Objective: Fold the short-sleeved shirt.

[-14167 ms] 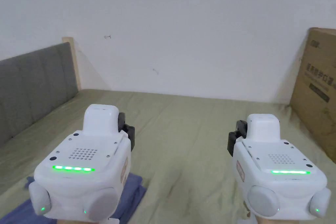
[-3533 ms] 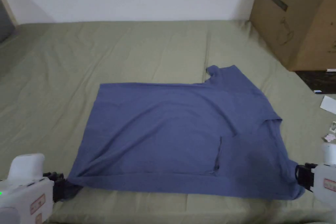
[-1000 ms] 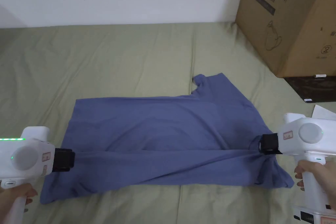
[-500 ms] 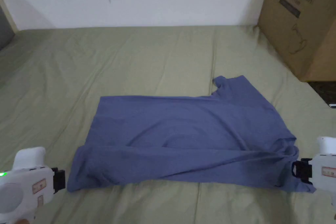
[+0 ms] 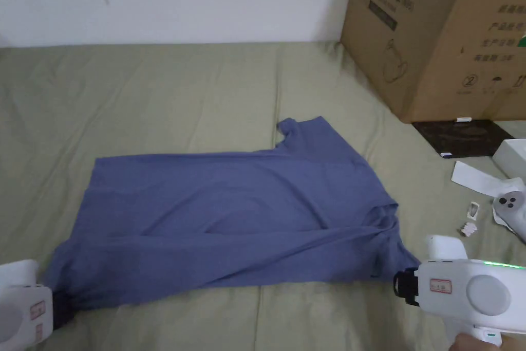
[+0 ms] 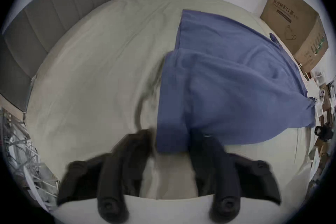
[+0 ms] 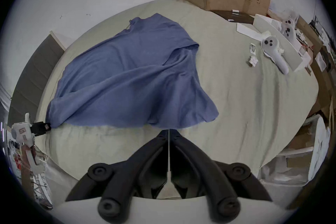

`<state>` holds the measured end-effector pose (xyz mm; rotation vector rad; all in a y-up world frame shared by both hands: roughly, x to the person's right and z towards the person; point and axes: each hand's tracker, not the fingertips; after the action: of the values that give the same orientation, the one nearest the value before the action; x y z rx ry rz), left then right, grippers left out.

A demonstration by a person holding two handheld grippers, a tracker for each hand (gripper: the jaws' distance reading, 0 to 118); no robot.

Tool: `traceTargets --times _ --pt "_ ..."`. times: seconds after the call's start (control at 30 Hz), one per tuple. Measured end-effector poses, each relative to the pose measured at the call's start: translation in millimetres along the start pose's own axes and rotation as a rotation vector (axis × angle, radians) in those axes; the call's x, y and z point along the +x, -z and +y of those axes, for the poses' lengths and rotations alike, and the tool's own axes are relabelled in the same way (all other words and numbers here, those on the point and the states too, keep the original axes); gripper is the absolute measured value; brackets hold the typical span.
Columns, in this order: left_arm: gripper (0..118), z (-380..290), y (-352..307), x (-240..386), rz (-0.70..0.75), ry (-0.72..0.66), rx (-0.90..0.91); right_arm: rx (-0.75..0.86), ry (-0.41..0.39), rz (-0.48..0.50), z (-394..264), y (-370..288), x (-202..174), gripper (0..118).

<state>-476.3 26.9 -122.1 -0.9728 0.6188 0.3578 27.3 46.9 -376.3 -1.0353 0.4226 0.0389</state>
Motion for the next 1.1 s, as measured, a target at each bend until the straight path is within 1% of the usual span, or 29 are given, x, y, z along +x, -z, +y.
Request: traceTargets --times 0.03,0.07,0.1,0.13,0.27,0.3,0.33,0.37,0.4,0.43,0.47,0.53,0.67,0.83,0.93,1.03,1.1 --pt "17 -0.3 -1.6 1.5 -0.006 -0.004 -0.005 0.005 -0.006 -0.009 2.1 0.4 0.9 20" --pt "11 1.2 -1.7 -1.5 -0.021 -0.017 -0.007 0.0 -0.016 -0.026 5.7 2.5 1.2 50" --pt "10 2.9 -2.4 -4.2 -0.055 -0.05 -0.017 -0.007 -0.021 -0.038 8.3 4.9 1.3 83" --pt "10 4.0 -3.6 -6.3 -0.051 -0.057 -0.021 0.009 -0.019 -0.041 12.2 6.4 2.5 84" --pt "8 9.3 -14.6 -6.1 -0.064 -0.05 -0.007 -0.003 0.02 0.003 31.1 32.2 6.8 83" --pt "7 11.1 -17.4 -4.0 -0.062 -0.031 0.004 -0.025 0.019 0.006 34.1 44.6 7.9 64" --pt "7 13.7 -20.1 -3.0 -0.064 -0.019 0.011 -0.065 0.019 0.001 35.2 55.8 7.8 21" --pt "7 16.7 -22.6 -2.0 -0.064 -0.007 0.014 -0.113 -0.008 -0.039 34.3 68.9 4.8 3" --pt "6 19.5 -24.8 -1.9 -0.067 -0.005 0.019 -0.114 -0.015 -0.054 33.6 74.1 4.1 3" --pt "6 22.2 -25.1 -1.9 -0.069 -0.002 0.021 -0.096 -0.011 -0.039 35.0 67.2 1.9 3" --pt "6 24.5 -27.2 -1.8 -0.069 0.004 0.027 -0.083 -0.039 -0.051 36.4 58.8 0.2 3" --pt "5 29.0 -31.7 -2.6 -0.074 0.019 0.035 -0.061 -0.079 -0.044 35.3 45.7 0.0 3" --pt "5 31.3 -42.4 -5.0 -0.083 0.054 0.047 -0.033 -0.036 -0.01 39.5 25.8 10.6 3" --pt "5 27.3 -62.4 -10.4 -0.094 0.088 0.054 -0.013 -0.064 -0.007 42.3 2.4 13.7 3" --pt "5 14.6 -74.9 -13.7 -0.09 0.106 0.05 -0.02 -0.115 -0.022 34.6 -10.9 19.2 3" --pt "5 -10.5 -82.6 -14.0 -0.111 0.115 0.018 -0.042 -0.087 -0.016 16.1 -15.3 33.6 3" --pt "5 -31.0 -80.8 -10.5 -0.074 0.146 -0.034 -0.07 -0.087 -0.036 0.6 -11.7 40.7 3"
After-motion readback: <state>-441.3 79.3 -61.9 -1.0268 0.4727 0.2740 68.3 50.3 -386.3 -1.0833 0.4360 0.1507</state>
